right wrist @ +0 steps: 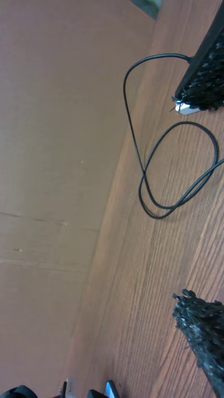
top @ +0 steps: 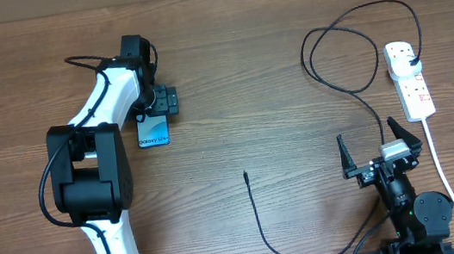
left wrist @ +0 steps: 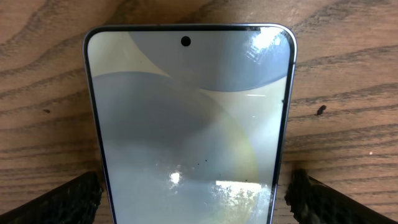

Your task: Plug charger to phone and switch on socket

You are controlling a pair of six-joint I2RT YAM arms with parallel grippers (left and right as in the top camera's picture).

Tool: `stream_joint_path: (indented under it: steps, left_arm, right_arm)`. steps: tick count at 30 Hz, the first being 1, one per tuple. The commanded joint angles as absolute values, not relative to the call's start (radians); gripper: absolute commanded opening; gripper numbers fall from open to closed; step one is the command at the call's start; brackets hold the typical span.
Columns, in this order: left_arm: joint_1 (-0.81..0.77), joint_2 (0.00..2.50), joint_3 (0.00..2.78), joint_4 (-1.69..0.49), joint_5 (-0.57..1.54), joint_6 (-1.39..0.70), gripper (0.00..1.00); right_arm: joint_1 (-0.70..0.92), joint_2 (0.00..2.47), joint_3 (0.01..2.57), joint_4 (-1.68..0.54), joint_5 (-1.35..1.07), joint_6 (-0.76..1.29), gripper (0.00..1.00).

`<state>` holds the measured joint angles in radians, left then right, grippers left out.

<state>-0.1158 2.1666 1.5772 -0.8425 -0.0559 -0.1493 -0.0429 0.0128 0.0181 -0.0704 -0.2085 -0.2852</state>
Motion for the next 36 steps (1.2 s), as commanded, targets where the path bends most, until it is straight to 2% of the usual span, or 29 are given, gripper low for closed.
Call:
stream_joint_path:
  steps: [1, 36]
  left_arm:
    - [-0.111, 2.188, 1.552, -0.836, -0.070, -0.134, 1.00]
    - [-0.112, 2.188, 1.552, -0.983, -0.051, -0.125, 1.00]
  right_arm:
    - [-0.038, 0.003, 0.008, -0.065, -0.199, -0.284, 1.00]
    - [-0.038, 0.003, 0.008, -0.065, -0.199, -0.284, 1.00]
